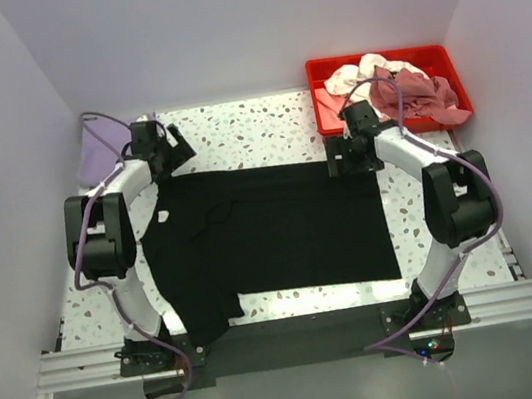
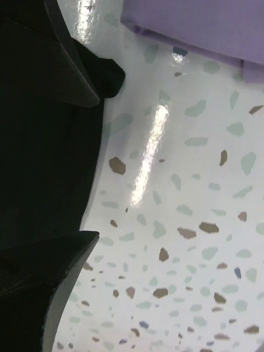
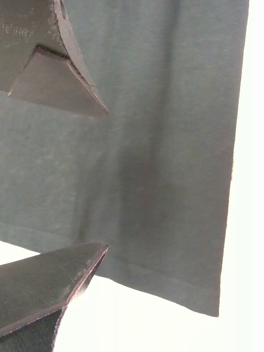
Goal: Fold and stack the t-shirts
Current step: Fold the tshirt
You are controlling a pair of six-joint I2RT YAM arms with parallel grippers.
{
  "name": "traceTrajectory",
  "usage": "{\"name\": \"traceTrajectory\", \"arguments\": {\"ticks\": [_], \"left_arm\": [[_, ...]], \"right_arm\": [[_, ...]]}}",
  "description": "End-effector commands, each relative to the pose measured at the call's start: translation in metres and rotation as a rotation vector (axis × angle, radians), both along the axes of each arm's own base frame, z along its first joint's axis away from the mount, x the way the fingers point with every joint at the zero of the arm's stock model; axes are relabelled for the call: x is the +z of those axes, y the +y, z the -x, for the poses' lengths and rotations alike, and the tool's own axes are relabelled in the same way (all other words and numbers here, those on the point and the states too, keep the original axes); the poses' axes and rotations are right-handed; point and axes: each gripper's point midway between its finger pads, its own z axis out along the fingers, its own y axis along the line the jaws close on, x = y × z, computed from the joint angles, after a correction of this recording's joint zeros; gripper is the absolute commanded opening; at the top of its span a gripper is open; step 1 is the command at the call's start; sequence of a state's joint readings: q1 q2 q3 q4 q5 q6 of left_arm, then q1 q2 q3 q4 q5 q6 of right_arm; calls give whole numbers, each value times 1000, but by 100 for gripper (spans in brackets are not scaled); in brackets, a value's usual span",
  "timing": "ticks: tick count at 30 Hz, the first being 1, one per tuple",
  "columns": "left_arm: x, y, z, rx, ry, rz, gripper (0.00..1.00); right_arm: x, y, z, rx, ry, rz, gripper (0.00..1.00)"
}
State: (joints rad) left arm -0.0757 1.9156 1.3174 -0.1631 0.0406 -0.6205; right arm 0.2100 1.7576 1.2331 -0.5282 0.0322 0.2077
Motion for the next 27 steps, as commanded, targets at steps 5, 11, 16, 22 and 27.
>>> {"name": "traceTrajectory", "arguments": {"ticks": [5, 11, 16, 22, 27], "left_arm": [[-24, 40, -2, 92, 54, -102, 100], [-40, 60, 6, 127, 88, -116, 100], [-60, 50, 7, 87, 116, -77, 100], [-73, 42, -4, 65, 118, -41, 100], [-73, 43, -16, 68, 111, -46, 100]], "right_arm": [[-21, 1, -27, 0, 3, 16, 99], [-49, -12, -24, -36, 61, 55, 99], [-61, -9, -24, -34, 83, 45, 99], [-64, -10, -33, -42, 76, 43, 99], [-66, -14, -41, -60, 72, 36, 99]]}}
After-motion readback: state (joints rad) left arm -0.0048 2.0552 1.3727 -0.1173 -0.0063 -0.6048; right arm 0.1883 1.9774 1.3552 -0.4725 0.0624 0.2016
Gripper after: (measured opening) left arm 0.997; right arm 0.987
